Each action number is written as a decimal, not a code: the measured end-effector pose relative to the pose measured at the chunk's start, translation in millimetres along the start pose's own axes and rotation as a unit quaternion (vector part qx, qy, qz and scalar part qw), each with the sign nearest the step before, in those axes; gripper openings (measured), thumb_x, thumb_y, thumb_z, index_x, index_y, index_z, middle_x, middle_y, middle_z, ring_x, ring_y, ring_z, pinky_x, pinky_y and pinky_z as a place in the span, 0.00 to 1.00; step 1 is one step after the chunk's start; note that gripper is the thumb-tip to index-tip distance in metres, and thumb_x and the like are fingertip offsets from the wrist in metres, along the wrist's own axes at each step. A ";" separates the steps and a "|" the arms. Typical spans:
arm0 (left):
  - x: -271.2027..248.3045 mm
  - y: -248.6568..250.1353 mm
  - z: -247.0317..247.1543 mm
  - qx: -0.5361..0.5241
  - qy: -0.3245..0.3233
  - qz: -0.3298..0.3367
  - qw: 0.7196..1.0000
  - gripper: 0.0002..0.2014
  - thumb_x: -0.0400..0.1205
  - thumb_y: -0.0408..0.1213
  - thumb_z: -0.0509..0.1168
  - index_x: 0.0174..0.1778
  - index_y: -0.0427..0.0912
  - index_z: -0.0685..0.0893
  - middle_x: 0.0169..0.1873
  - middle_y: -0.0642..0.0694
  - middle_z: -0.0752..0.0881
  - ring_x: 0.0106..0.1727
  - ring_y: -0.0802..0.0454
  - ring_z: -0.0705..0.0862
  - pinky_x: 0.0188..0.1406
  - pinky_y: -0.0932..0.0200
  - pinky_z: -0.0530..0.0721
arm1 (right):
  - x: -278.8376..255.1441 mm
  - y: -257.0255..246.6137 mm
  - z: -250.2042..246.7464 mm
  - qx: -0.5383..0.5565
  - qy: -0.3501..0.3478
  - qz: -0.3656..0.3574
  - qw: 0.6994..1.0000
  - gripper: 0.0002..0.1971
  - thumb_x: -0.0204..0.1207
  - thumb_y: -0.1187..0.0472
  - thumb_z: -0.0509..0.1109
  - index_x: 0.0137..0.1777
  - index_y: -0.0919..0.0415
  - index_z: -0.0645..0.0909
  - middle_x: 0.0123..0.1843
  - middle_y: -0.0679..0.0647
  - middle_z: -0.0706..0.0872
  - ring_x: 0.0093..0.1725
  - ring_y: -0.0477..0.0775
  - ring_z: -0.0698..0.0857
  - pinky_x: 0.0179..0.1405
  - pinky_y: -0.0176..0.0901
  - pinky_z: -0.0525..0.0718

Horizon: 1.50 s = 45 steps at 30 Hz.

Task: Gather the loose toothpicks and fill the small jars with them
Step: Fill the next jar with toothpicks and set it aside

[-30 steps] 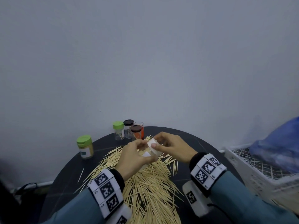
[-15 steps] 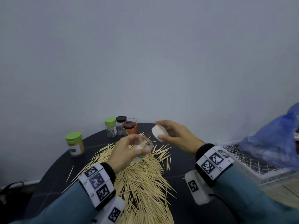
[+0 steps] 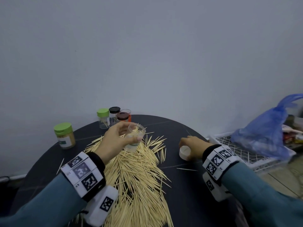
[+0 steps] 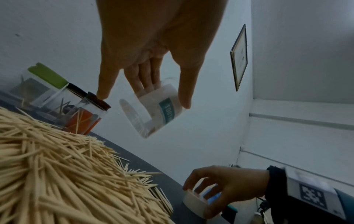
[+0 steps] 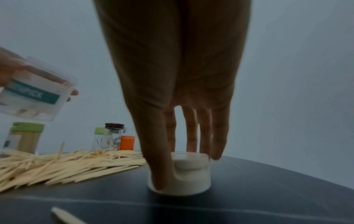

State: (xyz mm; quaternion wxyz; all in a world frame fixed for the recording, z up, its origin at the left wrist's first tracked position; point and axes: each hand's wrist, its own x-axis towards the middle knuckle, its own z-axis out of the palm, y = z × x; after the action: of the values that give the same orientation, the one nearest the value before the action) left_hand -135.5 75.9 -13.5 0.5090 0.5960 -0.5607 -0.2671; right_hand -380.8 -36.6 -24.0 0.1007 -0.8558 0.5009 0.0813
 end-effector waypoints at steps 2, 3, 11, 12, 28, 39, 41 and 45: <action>-0.1 1.0 0.5 -0.002 -0.002 -0.001 1.000 0.27 0.65 0.41 0.78 0.61 0.47 0.82 0.59 0.52 0.84 0.62 0.56 0.81 0.66 0.57 0.75 | -3.7 -2.0 -2.8 0.017 0.036 -0.009 0.999 0.27 0.68 0.64 0.75 0.67 0.56 0.72 0.63 0.55 0.73 0.65 0.57 0.75 0.64 0.48 0.76; -0.4 1.6 0.9 -0.003 -0.004 -0.002 1.000 0.26 0.67 0.40 0.78 0.61 0.47 0.82 0.59 0.52 0.84 0.62 0.55 0.81 0.66 0.56 0.75 | -6.4 -3.8 -5.4 0.021 0.059 -0.016 0.998 0.24 0.68 0.63 0.75 0.64 0.55 0.74 0.59 0.54 0.75 0.61 0.55 0.77 0.60 0.47 0.78; -0.9 0.5 1.2 0.007 -0.004 -0.005 1.000 0.25 0.68 0.39 0.78 0.61 0.48 0.82 0.60 0.52 0.84 0.63 0.55 0.80 0.69 0.52 0.75 | -27.8 -33.5 -0.9 -0.082 -0.053 0.023 0.995 0.07 0.68 0.63 0.76 0.42 0.60 0.80 0.45 0.57 0.82 0.50 0.58 0.85 0.50 0.47 0.86; -1.1 0.5 0.6 0.006 -0.004 -0.005 1.000 0.25 0.68 0.39 0.78 0.61 0.48 0.82 0.60 0.51 0.84 0.63 0.55 0.80 0.68 0.53 0.75 | -28.4 -37.4 -0.8 -0.092 -0.048 0.027 0.994 0.08 0.69 0.65 0.74 0.39 0.60 0.76 0.43 0.56 0.80 0.49 0.58 0.84 0.47 0.46 0.85; 10.5 -9.0 -14.5 0.006 0.020 0.000 1.000 0.27 0.69 0.38 0.79 0.64 0.45 0.81 0.57 0.51 0.85 0.59 0.56 0.81 0.48 0.76 0.74 | 25.0 -102.3 -9.4 0.060 -0.031 0.061 0.996 0.24 0.78 0.52 0.68 0.66 0.70 0.71 0.56 0.60 0.83 0.46 0.53 0.78 0.29 0.35 0.73; 15.5 -16.9 -20.3 0.011 0.037 -0.009 0.999 0.27 0.68 0.39 0.79 0.63 0.44 0.82 0.58 0.50 0.85 0.61 0.57 0.81 0.49 0.76 0.74 | 33.4 -131.0 -1.0 0.001 -0.048 0.014 0.999 0.19 0.75 0.58 0.71 0.63 0.65 0.73 0.59 0.60 0.81 0.48 0.54 0.80 0.44 0.42 0.79; 14.9 -17.6 -20.9 0.017 0.038 -0.010 0.999 0.26 0.68 0.39 0.79 0.62 0.45 0.82 0.58 0.51 0.85 0.61 0.57 0.81 0.48 0.76 0.74 | 33.1 -133.0 -0.5 0.002 -0.054 0.008 0.998 0.15 0.77 0.61 0.68 0.61 0.65 0.73 0.52 0.58 0.79 0.40 0.52 0.78 0.33 0.38 0.77; 14.3 -18.0 -21.8 0.022 0.038 -0.013 0.999 0.24 0.69 0.39 0.79 0.61 0.46 0.83 0.57 0.51 0.84 0.60 0.58 0.81 0.48 0.76 0.74 | 36.0 -131.9 -1.6 0.005 -0.081 -0.004 0.997 0.18 0.80 0.61 0.64 0.67 0.67 0.72 0.61 0.59 0.82 0.55 0.55 0.81 0.51 0.42 0.79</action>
State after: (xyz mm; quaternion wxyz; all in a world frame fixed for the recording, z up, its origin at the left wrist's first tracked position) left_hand -105.7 66.5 -18.9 0.5138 0.6237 -0.5388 -0.2383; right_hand -248.1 -4.2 -19.1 0.1451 -0.8481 0.4878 0.1472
